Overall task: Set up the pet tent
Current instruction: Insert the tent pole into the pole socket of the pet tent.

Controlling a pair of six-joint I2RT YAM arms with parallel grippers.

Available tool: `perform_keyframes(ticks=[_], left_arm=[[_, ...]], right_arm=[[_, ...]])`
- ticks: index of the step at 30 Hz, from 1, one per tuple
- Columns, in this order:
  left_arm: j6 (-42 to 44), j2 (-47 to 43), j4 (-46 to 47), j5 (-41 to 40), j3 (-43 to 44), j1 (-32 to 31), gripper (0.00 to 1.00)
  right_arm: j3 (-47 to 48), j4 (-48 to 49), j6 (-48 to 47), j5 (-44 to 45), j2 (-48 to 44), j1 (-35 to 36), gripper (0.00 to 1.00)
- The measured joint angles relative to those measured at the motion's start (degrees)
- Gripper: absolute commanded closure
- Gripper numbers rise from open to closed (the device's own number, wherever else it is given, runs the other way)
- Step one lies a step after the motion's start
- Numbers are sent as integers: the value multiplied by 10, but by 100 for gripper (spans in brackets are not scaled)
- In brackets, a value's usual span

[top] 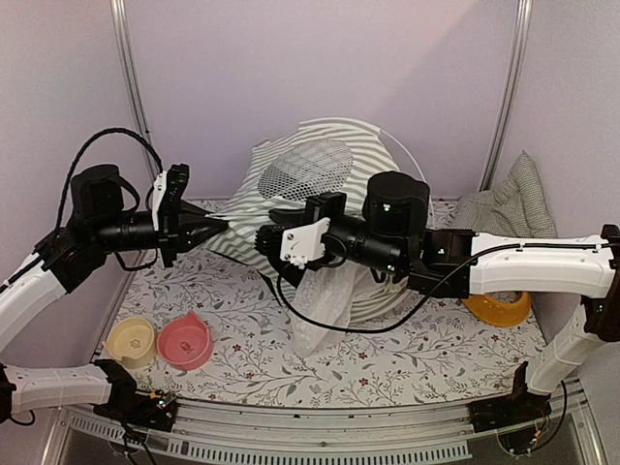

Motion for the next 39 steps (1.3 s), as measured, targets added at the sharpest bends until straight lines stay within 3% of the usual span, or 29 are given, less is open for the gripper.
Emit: perform_keyframes(ticks=[11, 39], left_arm=[[93, -5, -29, -62, 5, -28, 100], [130, -5, -62, -84, 19, -40, 100]], right_arm=[[-1, -11, 5, 4, 0, 0, 100], [-14, -8, 17, 1, -2, 0, 100]])
